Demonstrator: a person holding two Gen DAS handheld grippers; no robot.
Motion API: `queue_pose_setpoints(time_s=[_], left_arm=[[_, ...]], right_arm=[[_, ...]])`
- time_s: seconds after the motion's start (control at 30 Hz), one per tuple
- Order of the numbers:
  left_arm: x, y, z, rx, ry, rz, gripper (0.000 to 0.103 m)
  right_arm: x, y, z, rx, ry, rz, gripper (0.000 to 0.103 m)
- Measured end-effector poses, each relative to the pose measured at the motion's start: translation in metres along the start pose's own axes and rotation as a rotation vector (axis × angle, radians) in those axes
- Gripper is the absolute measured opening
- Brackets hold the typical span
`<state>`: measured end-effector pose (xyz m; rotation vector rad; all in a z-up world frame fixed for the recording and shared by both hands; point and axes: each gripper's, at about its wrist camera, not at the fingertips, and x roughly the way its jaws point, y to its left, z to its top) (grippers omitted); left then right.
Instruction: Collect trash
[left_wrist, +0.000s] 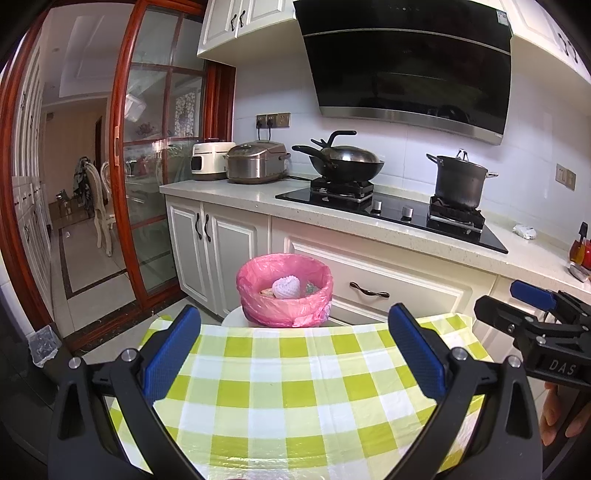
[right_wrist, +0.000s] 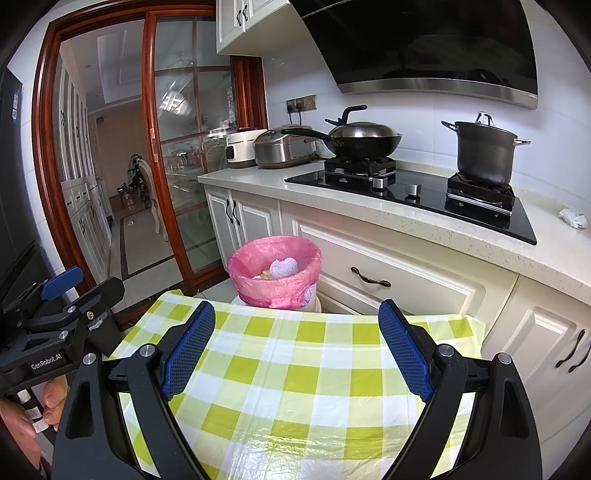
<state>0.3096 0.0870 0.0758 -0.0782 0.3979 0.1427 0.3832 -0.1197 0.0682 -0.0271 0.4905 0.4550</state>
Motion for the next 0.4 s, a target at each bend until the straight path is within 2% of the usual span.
queue_pose_setpoints(time_s=[0.4], left_arm=[[0.0010,-0.0082,-0.0013,0.012,0.008,-0.001,0.098]], right_arm=[[-0.0013,-0.0009,-0.0021,0.000,0.000,0.002,0.085]])
